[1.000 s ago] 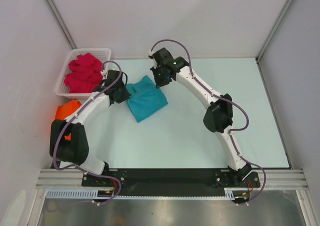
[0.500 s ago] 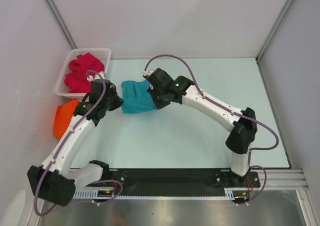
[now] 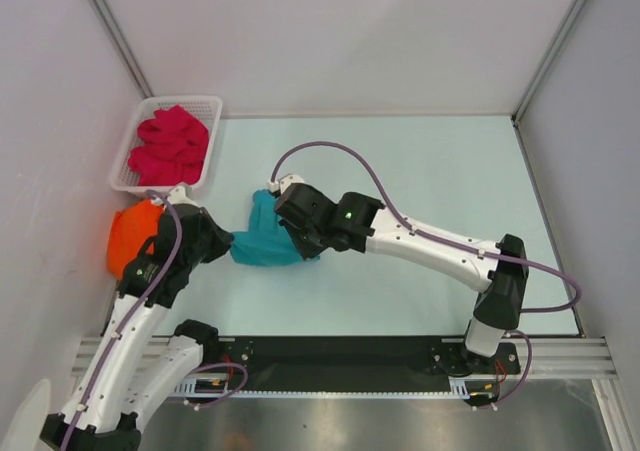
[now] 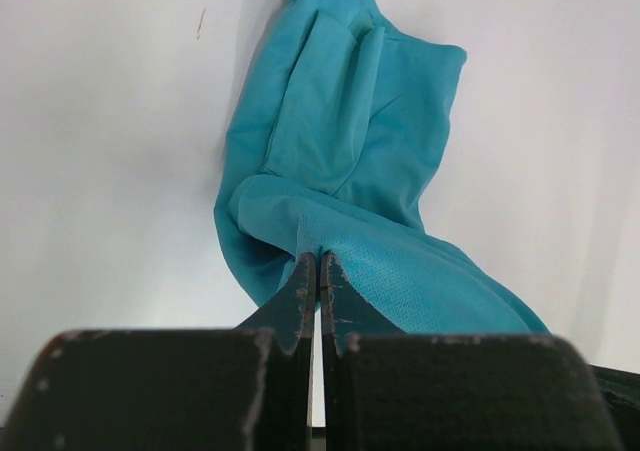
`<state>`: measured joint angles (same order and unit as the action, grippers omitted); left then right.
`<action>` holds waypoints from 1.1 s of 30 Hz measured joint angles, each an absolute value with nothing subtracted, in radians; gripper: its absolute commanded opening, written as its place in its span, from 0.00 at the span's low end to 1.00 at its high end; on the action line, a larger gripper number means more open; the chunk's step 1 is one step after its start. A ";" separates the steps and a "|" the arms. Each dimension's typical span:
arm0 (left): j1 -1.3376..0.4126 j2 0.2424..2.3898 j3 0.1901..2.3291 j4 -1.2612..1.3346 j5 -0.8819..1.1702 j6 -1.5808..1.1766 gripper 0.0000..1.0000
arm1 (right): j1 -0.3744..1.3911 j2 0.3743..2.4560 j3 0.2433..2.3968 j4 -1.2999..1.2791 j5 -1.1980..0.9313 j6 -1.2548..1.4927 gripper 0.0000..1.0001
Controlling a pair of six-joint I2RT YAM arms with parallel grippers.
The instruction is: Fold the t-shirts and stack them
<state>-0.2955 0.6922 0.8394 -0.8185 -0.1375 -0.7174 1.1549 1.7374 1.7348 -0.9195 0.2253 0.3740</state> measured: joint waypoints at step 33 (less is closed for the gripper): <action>-0.250 1.724 1.364 -0.532 -0.186 -0.654 0.00 | 0.668 2.439 2.415 -0.948 0.033 0.126 0.00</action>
<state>-0.2497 1.7245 1.3636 -0.5323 -0.1860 -0.6544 0.6678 2.4393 2.4145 -0.9482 0.0326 0.1265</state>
